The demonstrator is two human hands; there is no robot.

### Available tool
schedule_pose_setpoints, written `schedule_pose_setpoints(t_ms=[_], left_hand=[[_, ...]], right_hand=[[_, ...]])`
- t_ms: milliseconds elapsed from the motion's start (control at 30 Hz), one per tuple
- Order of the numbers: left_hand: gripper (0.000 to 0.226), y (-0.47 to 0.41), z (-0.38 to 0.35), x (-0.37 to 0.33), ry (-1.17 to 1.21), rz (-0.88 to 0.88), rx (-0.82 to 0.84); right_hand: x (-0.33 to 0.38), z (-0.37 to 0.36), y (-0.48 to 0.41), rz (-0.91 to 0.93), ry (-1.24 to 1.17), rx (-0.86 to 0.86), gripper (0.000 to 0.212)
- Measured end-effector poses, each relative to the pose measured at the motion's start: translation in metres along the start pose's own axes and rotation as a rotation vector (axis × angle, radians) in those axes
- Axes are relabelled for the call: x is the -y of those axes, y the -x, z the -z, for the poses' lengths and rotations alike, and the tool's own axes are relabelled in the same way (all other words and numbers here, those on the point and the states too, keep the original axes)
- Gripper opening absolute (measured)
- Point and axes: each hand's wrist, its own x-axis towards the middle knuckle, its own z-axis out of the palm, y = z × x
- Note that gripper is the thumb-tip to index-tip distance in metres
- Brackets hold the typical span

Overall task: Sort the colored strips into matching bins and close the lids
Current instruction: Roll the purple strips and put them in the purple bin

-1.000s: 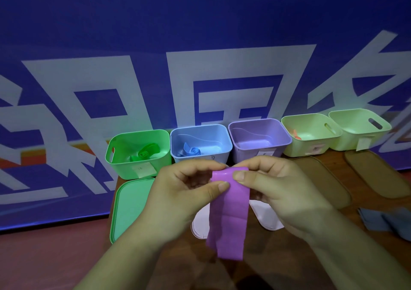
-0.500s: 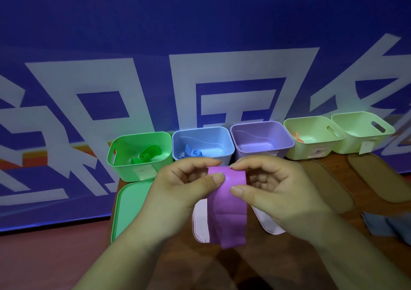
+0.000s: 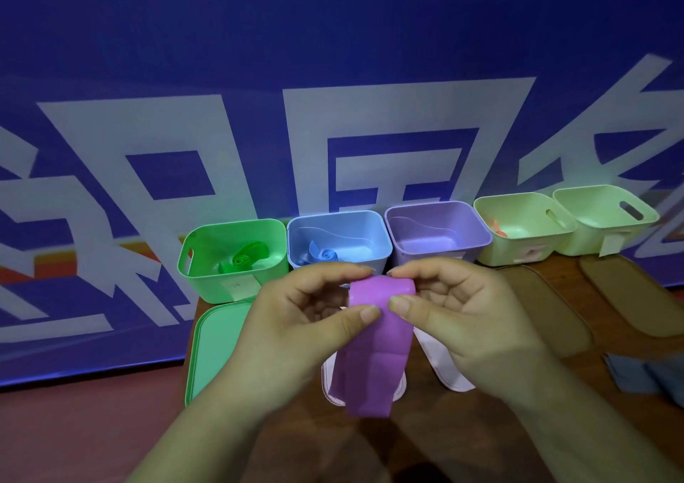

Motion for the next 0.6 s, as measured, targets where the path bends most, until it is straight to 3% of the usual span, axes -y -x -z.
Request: schedule_pose_setpoints(t_ms=[300, 600], left_hand=[[0.037, 0.0012, -0.0003, 0.0022, -0.015, -0.062, -0.015], [0.038, -0.0012, -0.0005, 0.005, 0.061, 0.008, -0.072]], right_hand=[[-0.0028, -0.0017, -0.0042, -0.143, -0.149, 0.001, 0.018], [-0.0052, -0.001, -0.0027, -0.035, 0.084, 0.014, 0.034]])
